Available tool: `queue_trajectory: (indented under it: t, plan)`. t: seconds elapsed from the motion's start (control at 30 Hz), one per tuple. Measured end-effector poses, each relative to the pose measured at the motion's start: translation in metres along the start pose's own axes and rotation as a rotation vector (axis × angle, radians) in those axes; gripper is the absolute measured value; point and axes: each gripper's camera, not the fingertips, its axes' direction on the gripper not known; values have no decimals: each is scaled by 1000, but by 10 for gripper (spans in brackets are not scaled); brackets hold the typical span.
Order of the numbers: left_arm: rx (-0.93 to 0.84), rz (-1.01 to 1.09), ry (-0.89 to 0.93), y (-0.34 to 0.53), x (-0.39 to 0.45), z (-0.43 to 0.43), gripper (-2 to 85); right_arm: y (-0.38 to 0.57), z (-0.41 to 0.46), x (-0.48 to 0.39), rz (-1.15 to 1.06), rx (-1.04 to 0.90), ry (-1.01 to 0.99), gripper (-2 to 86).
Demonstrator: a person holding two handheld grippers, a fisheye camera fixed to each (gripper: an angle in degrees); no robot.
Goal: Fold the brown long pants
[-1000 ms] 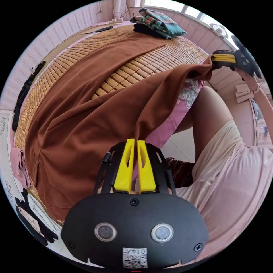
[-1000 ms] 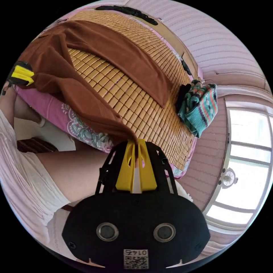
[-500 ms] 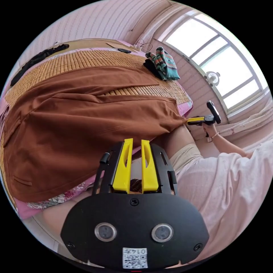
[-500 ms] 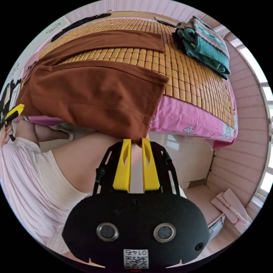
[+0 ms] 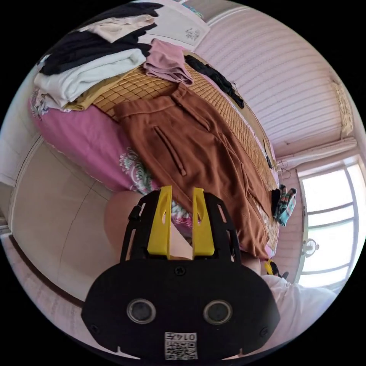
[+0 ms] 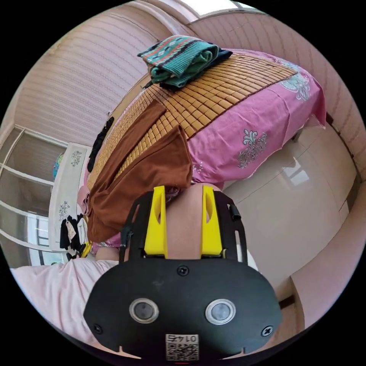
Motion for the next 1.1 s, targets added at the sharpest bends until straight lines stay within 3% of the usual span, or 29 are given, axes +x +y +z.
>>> queue_trajectory:
  t: [0.2, 0.33, 0.5, 0.7, 0.83, 1.0, 1.1]
  plan:
    - [108, -148, -19, -19, -27, 7, 109, -4, 2, 50, 222, 20, -181, 146]
    - [91, -206, -99, -37, -24, 31, 128, -1, -2, 62, 257, 52, -188, 119]
    - [14, -229, -3, -53, -17, 65, 135, -14, -7, 74, 293, 71, -239, 127]
    - [-3, -169, -111, -51, -9, 78, 78, -23, -22, 85, 275, 135, -323, 87]
    - [17, -171, -8, -42, -24, 77, 4, -17, -30, 101, 307, 171, -438, 92]
    - [71, -79, 10, -24, -25, 66, -8, 4, -38, 134, 430, 369, -701, 127]
    - [88, -41, 36, -14, -30, 56, -9, 0, -41, 134, 421, 271, -557, 129]
